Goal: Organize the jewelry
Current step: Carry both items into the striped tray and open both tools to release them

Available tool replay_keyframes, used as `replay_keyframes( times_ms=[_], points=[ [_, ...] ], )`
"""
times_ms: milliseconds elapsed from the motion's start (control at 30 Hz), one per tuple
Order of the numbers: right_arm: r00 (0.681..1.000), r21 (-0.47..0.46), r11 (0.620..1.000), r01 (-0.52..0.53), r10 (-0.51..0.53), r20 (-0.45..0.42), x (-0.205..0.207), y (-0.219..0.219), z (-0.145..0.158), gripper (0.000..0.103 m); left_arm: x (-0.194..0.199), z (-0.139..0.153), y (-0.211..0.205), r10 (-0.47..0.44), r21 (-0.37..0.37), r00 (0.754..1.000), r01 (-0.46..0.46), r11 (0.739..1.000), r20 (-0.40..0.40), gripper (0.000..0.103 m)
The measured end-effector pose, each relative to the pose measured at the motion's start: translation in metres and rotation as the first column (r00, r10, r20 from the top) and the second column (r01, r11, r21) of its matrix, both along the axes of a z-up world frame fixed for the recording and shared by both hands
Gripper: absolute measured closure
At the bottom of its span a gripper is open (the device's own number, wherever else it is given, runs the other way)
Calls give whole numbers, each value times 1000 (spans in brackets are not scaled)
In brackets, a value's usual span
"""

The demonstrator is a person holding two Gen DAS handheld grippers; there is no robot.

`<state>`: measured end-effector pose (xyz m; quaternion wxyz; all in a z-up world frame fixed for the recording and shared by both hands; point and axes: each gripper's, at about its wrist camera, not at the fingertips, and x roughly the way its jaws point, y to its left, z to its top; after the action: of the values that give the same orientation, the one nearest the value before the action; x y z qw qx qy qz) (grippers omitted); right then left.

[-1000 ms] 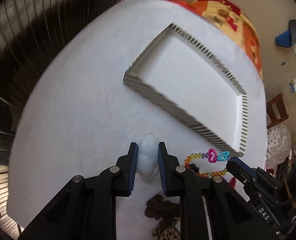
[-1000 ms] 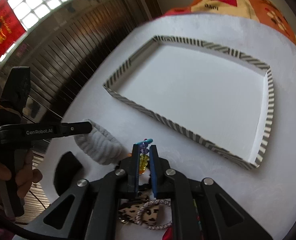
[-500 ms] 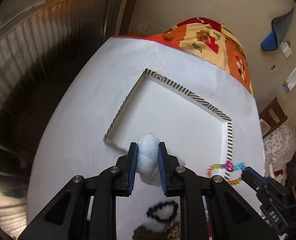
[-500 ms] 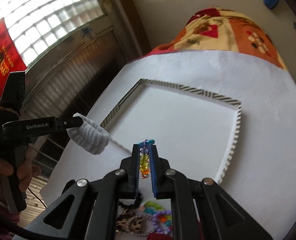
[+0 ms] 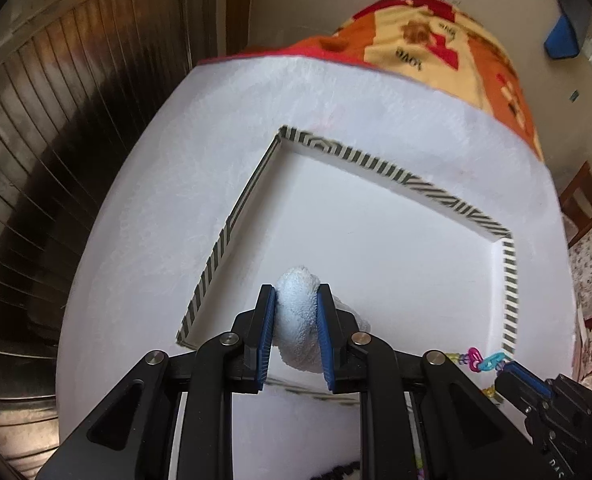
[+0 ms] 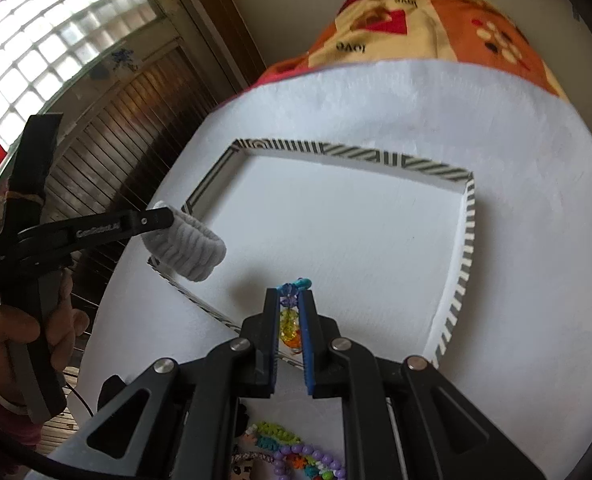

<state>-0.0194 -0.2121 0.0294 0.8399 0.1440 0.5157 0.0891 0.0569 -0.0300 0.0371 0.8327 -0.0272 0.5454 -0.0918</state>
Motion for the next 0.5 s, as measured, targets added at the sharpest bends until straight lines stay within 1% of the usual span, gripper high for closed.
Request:
replay_keyframes(
  times_ms=[233, 333, 400, 500],
  points=[
    [992, -53, 996, 65, -71, -107, -1, -28, -37, 93, 4, -28, 6, 15, 32, 998, -14, 999, -54, 93],
    [985, -83, 994, 70, -82, -149, -3, -35, -51, 93, 3, -41, 11, 33, 43, 995, -29, 999, -99, 93],
    [982, -83, 993, 78, -91, -165, -5, -39, -58, 93, -1, -48, 14, 38, 48, 991, -32, 998, -126, 93],
    [975, -90, 992, 87, -103, -198, -9, -43, -67, 93, -8, -50, 17, 37, 45, 991, -31, 999, -126, 92]
  ],
)
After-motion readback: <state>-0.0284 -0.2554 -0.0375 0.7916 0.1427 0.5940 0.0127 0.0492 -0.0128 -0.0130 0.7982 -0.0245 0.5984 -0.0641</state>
